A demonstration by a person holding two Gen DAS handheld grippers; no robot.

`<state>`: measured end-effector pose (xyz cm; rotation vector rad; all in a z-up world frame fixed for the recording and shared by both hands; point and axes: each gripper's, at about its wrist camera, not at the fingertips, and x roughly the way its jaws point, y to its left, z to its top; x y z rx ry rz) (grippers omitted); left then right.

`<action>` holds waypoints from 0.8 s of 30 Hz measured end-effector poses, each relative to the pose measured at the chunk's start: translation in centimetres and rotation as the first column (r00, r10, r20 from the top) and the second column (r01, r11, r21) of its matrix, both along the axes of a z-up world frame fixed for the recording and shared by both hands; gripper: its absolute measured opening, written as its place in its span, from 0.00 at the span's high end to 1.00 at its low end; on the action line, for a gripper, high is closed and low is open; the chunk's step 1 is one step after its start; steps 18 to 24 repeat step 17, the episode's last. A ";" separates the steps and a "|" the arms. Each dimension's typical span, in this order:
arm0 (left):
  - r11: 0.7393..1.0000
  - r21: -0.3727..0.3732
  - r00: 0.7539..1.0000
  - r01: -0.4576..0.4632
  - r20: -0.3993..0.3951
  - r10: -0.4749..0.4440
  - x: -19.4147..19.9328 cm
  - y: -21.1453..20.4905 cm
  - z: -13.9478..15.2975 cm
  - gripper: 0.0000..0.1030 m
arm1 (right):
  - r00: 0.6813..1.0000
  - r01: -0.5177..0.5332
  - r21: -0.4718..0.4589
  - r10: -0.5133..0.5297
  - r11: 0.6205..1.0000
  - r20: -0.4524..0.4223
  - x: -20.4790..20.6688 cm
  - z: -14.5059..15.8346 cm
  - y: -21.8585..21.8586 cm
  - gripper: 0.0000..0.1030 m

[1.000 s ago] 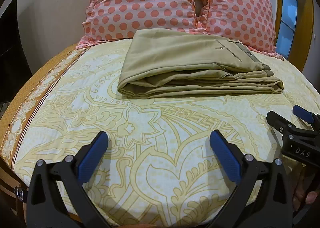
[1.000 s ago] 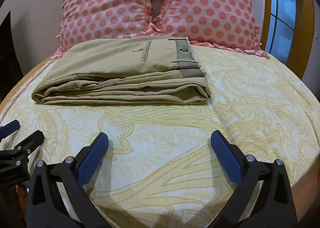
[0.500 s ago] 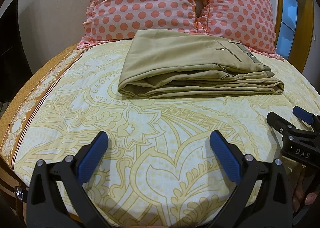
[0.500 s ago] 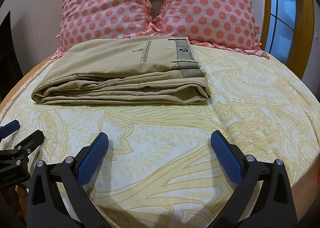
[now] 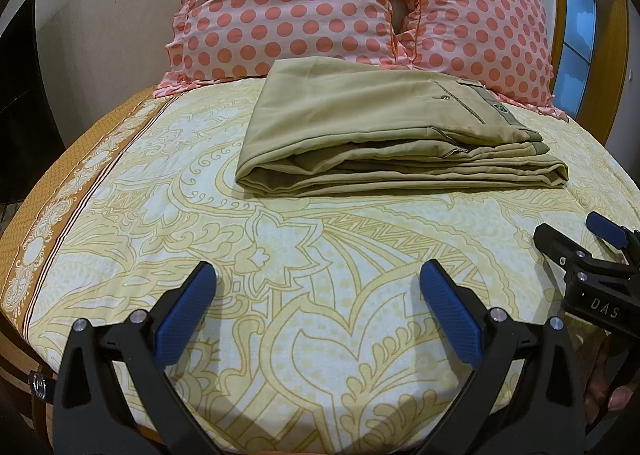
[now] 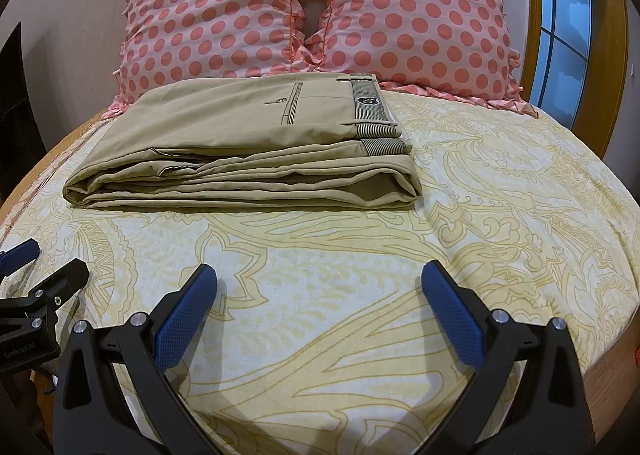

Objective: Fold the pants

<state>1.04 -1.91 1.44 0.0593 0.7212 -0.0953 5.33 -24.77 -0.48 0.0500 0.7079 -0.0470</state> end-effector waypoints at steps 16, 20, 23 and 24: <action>1.000 -0.001 1.000 0.001 -0.002 -0.001 0.2 0.2 -0.1 0.02 | 1.000 -0.002 0.000 0.002 1.000 0.001 0.0 0.0 -0.1 0.01; 1.000 -0.002 1.000 0.001 -0.002 -0.001 0.2 0.2 -0.1 0.02 | 1.000 -0.002 0.000 0.002 1.000 0.001 0.0 0.0 -0.2 0.01; 1.000 -0.002 1.000 0.001 -0.002 -0.001 0.2 0.2 -0.1 0.02 | 1.000 -0.002 0.000 0.002 1.000 0.001 0.0 0.0 -0.2 0.01; 1.000 -0.002 1.000 0.001 -0.002 -0.001 0.2 0.2 -0.1 0.02 | 1.000 -0.002 0.000 0.002 1.000 0.001 0.0 0.0 -0.2 0.01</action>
